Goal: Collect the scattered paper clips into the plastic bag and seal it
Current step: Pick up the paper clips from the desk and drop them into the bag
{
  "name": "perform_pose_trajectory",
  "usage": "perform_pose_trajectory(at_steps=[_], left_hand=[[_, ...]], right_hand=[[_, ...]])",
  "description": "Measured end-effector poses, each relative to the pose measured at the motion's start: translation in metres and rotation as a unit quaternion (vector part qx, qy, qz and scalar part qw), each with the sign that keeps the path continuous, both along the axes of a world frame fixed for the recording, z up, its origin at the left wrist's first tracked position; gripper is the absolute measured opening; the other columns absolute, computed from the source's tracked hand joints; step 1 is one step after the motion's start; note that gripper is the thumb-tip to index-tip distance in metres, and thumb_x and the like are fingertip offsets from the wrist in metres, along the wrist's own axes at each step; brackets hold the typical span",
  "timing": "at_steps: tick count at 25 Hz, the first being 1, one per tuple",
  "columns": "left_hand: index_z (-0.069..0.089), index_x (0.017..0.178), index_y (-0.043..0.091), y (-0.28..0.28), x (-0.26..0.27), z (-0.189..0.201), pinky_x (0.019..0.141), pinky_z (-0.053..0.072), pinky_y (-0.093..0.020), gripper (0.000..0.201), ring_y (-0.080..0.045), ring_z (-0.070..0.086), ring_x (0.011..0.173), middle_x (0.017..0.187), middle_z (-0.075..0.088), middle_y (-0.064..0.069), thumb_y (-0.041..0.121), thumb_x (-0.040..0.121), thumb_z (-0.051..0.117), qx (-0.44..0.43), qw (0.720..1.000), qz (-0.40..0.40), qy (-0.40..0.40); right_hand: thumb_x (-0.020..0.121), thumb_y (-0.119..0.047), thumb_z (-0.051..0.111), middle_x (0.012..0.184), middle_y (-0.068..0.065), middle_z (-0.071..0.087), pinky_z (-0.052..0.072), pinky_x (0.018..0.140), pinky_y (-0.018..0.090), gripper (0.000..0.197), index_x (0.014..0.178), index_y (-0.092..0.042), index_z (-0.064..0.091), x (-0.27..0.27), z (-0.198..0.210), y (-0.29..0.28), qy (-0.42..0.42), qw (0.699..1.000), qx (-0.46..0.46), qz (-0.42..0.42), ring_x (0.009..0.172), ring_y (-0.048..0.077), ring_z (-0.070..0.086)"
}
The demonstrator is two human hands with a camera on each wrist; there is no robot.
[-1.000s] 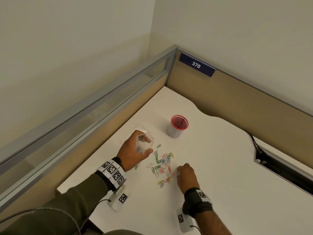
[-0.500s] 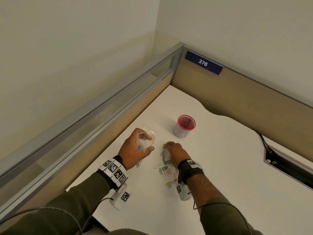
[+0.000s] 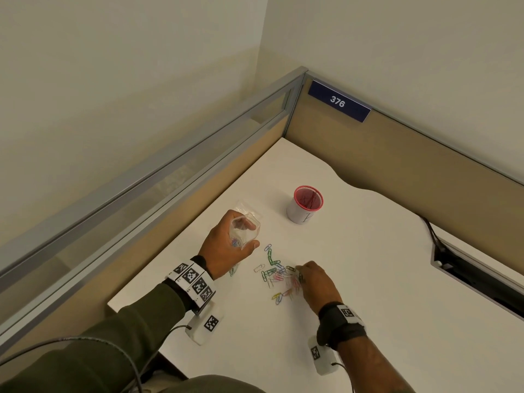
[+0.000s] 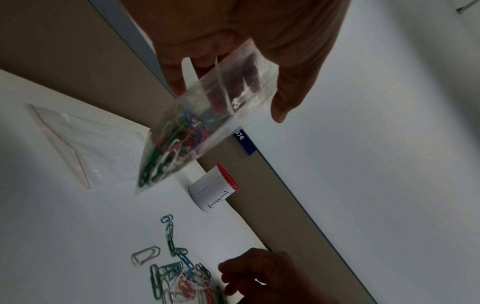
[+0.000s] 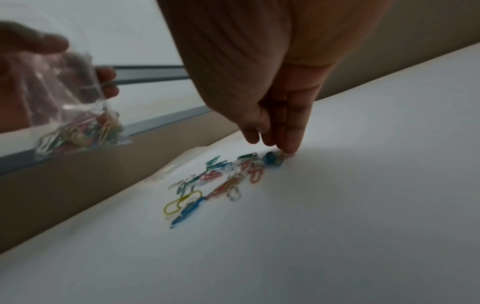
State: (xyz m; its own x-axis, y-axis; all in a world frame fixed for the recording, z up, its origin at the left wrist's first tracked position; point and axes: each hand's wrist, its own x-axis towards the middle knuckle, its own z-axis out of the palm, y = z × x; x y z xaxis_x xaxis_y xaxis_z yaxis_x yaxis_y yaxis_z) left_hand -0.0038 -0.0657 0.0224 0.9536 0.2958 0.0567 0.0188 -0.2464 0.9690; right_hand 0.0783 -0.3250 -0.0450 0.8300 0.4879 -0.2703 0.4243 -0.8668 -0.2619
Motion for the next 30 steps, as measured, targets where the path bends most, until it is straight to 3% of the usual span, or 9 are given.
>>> perform_pose_trajectory(at_steps=[7, 10, 12, 16, 20, 22, 26, 28, 30], left_hand=[[0.053, 0.112, 0.018, -0.020, -0.015, 0.003, 0.092, 0.049, -0.023, 0.044, -0.006, 0.061, 0.114, 0.111, 0.066, 0.009, 0.014, 0.079, 0.081, -0.001, 1.000, -0.003, -0.008], [0.053, 0.112, 0.018, -0.026, -0.020, 0.002, 0.096, 0.051, -0.030, 0.044, -0.009, 0.061, 0.114, 0.112, 0.066, 0.009, 0.015, 0.079, 0.081, 0.003, 1.000, -0.006, -0.013], [0.053, 0.111, 0.018, -0.030, -0.024, 0.003, 0.098, 0.052, -0.033, 0.043, -0.010, 0.061, 0.115, 0.113, 0.066, 0.008, 0.015, 0.078, 0.081, 0.006, 1.000, -0.003, -0.017], [0.054, 0.108, 0.019, -0.035, -0.033, 0.004, 0.100, 0.050, -0.033, 0.042, -0.012, 0.061, 0.116, 0.113, 0.066, 0.007, 0.014, 0.078, 0.082, 0.012, 1.000, 0.011, -0.020], [0.054, 0.108, 0.020, -0.037, -0.040, 0.006, 0.101, 0.051, -0.036, 0.041, -0.010, 0.061, 0.116, 0.114, 0.066, 0.009, 0.016, 0.078, 0.081, 0.012, 1.000, 0.009, -0.012], [0.054, 0.108, 0.019, -0.035, -0.043, 0.007, 0.101, 0.051, -0.037, 0.041, -0.009, 0.061, 0.116, 0.113, 0.066, 0.009, 0.016, 0.078, 0.081, 0.014, 1.000, 0.020, -0.013], [0.053, 0.109, 0.019, -0.033, -0.049, 0.006, 0.102, 0.051, -0.039, 0.040, -0.008, 0.061, 0.117, 0.113, 0.066, 0.010, 0.019, 0.079, 0.080, 0.022, 0.999, 0.029, -0.003], [0.054, 0.108, 0.019, -0.034, -0.052, 0.004, 0.103, 0.050, -0.038, 0.040, -0.009, 0.061, 0.117, 0.114, 0.066, 0.010, 0.020, 0.078, 0.080, 0.022, 0.999, 0.028, -0.005], [0.054, 0.108, 0.017, -0.036, -0.054, 0.003, 0.103, 0.050, -0.037, 0.040, -0.010, 0.062, 0.117, 0.113, 0.066, 0.009, 0.018, 0.079, 0.081, 0.021, 0.999, 0.028, -0.007]], right_hand=[[0.095, -0.030, 0.050, 0.105, 0.005, 0.055, 0.049, 0.081, 0.028, 0.022, 0.105, -0.017, 0.064, -0.017, -0.004, -0.003, 0.008, 1.000, 0.002, -0.029, 0.100, 0.024, 0.058], [0.072, -0.059, 0.070, 0.107, 0.003, 0.050, 0.046, 0.079, 0.028, 0.055, 0.107, -0.018, 0.058, -0.020, -0.001, -0.002, 0.052, 0.994, 0.011, -0.097, 0.101, 0.022, 0.053], [0.057, -0.064, 0.078, 0.114, 0.005, 0.047, 0.047, 0.088, 0.034, 0.079, 0.116, -0.016, 0.054, -0.026, 0.001, 0.002, 0.079, 0.989, -0.019, -0.120, 0.109, 0.024, 0.050], [0.071, -0.036, 0.080, 0.121, 0.012, 0.048, 0.049, 0.093, 0.037, 0.059, 0.117, -0.006, 0.057, -0.026, -0.002, 0.026, 0.082, 0.982, -0.003, -0.168, 0.110, 0.031, 0.056], [0.087, -0.020, 0.061, 0.115, 0.016, 0.059, 0.051, 0.086, 0.034, 0.025, 0.106, -0.004, 0.063, -0.007, 0.000, 0.040, 0.054, 0.987, 0.026, -0.150, 0.101, 0.031, 0.061], [0.084, -0.025, 0.066, 0.116, 0.013, 0.059, 0.050, 0.089, 0.035, 0.031, 0.108, -0.007, 0.063, 0.003, 0.005, 0.034, 0.053, 0.990, 0.030, -0.129, 0.104, 0.030, 0.059], [0.072, -0.027, 0.079, 0.136, 0.006, 0.040, 0.043, 0.103, 0.042, 0.077, 0.138, -0.018, 0.042, 0.011, 0.008, 0.016, 0.083, 0.995, -0.039, 0.038, 0.127, 0.029, 0.038], [0.075, -0.018, 0.075, 0.138, 0.005, 0.039, 0.042, 0.104, 0.040, 0.073, 0.140, -0.021, 0.042, 0.012, 0.003, 0.019, 0.072, 0.993, -0.038, 0.084, 0.128, 0.028, 0.036], [0.083, -0.015, 0.067, 0.128, 0.006, 0.047, 0.045, 0.099, 0.038, 0.052, 0.132, -0.020, 0.053, 0.012, -0.004, 0.024, 0.041, 0.994, -0.033, 0.098, 0.120, 0.029, 0.043]])
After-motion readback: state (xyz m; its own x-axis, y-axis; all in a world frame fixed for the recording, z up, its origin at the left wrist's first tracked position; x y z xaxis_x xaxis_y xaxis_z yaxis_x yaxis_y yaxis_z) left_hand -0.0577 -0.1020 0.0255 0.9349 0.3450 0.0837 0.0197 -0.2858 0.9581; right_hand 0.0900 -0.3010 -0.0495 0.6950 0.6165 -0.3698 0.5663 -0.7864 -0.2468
